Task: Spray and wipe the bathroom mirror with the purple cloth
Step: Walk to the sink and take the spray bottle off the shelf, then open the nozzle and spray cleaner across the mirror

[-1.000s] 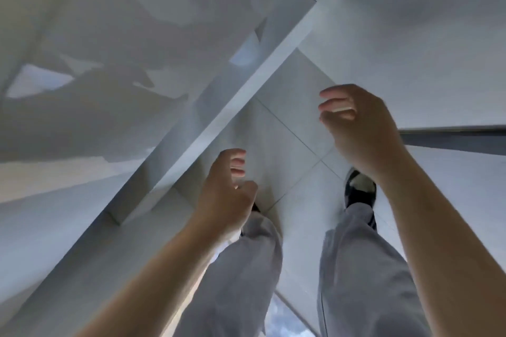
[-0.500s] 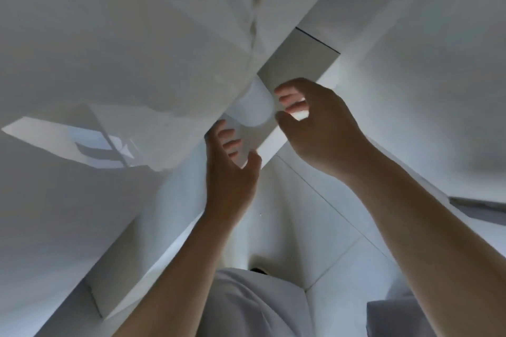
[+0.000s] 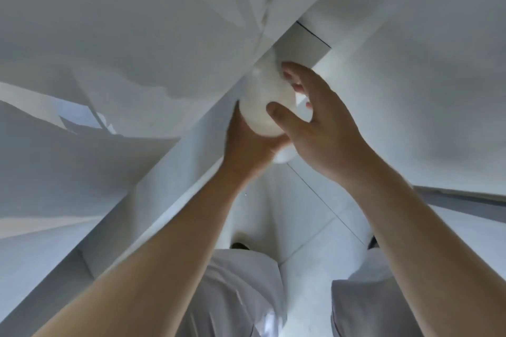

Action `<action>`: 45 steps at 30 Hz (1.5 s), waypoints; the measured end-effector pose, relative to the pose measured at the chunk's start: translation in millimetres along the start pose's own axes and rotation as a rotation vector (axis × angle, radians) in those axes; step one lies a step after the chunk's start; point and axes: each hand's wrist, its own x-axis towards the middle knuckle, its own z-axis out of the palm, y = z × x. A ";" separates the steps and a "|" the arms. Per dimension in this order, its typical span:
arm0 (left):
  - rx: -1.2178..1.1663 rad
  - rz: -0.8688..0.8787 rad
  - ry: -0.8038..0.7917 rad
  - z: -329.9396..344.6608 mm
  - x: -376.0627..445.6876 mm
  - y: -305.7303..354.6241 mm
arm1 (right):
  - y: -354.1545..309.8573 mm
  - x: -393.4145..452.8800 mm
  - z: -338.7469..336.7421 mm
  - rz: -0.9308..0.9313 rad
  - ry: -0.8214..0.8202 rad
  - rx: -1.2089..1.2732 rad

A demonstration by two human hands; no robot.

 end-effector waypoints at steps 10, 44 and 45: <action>0.268 -0.389 -0.597 -5.9 -210.8 -0.5 | -21.0 -160.1 -31.8 0.546 0.041 0.091; -0.031 -0.047 0.400 -376.2 -242.1 322.3 | -590.8 -31.3 19.2 -0.265 -0.133 0.681; -0.038 -0.047 0.405 -386.5 -239.9 321.9 | -599.9 -29.2 28.0 -0.268 -0.141 0.666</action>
